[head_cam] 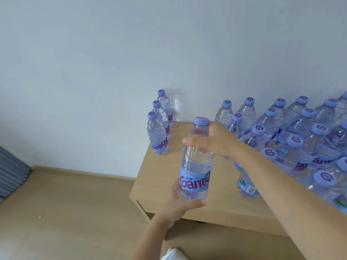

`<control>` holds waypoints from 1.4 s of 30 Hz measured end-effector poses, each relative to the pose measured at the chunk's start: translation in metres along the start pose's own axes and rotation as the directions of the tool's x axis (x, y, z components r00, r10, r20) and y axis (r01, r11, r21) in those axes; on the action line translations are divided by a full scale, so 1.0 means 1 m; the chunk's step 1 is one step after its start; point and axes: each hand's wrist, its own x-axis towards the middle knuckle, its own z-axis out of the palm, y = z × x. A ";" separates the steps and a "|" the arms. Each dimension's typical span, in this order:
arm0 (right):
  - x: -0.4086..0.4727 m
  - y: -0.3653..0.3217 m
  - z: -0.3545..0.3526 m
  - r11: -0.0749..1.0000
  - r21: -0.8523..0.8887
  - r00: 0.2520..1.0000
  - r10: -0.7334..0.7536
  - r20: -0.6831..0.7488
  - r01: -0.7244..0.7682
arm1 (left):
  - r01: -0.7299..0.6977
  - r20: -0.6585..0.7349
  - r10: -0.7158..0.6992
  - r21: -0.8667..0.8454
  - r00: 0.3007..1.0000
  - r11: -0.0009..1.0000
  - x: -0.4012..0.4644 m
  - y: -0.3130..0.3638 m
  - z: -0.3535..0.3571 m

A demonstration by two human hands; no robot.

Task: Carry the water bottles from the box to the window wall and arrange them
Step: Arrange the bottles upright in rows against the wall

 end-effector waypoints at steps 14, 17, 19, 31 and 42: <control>0.082 0.009 0.085 0.974 -0.227 0.999 -0.010 0.052 0.021 | 0.204 -0.362 -0.064 0.364 0.930 0.909 0.046 -0.034 -0.115; 0.104 0.020 0.099 0.980 -0.194 0.999 0.039 0.009 -0.036 | 0.208 -0.357 -0.058 0.398 0.932 0.893 0.066 -0.042 -0.136; 0.112 0.027 0.106 0.975 -0.214 0.998 0.054 -0.030 -0.059 | 0.191 -0.315 -0.044 0.452 0.948 0.871 0.079 -0.048 -0.149; 0.126 0.054 0.120 0.950 -0.312 0.993 -0.056 -0.107 0.020 | 0.144 -0.281 0.074 0.680 0.957 0.719 0.128 -0.070 -0.169; 0.111 0.060 0.123 0.959 -0.283 0.993 -0.049 -0.111 0.016 | 0.443 -0.468 -0.201 0.493 0.860 0.748 0.100 -0.042 -0.137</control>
